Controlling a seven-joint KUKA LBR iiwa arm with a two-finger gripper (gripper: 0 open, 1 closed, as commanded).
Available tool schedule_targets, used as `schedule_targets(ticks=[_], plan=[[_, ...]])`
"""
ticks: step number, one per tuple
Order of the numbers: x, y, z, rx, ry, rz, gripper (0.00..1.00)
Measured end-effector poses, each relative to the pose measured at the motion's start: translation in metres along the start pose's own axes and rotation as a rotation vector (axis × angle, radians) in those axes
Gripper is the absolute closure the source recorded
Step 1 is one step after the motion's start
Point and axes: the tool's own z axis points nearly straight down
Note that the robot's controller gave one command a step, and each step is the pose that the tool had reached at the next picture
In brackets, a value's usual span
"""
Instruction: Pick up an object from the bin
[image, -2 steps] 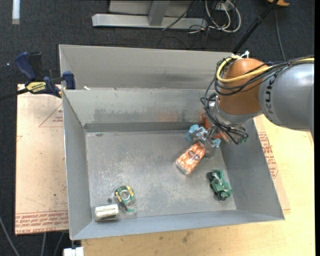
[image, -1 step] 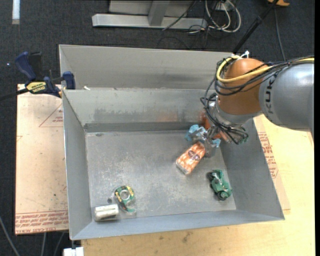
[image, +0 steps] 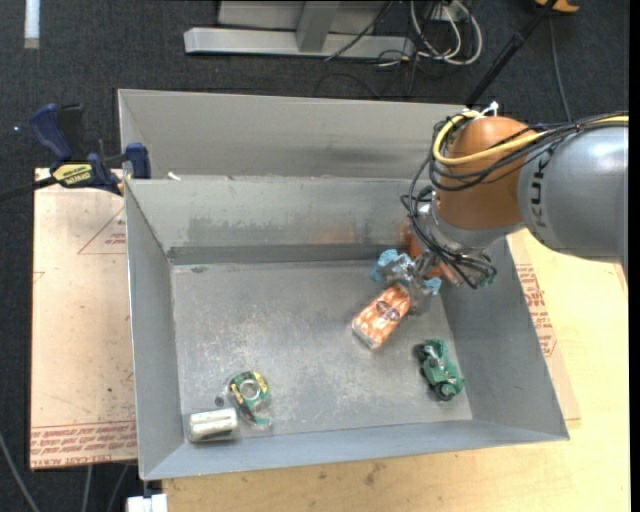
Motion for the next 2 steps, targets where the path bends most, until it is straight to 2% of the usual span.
schedule_targets(ticks=[2], plan=[[0.0,0.0,0.0,0.0,0.0,0.0,1.0]])
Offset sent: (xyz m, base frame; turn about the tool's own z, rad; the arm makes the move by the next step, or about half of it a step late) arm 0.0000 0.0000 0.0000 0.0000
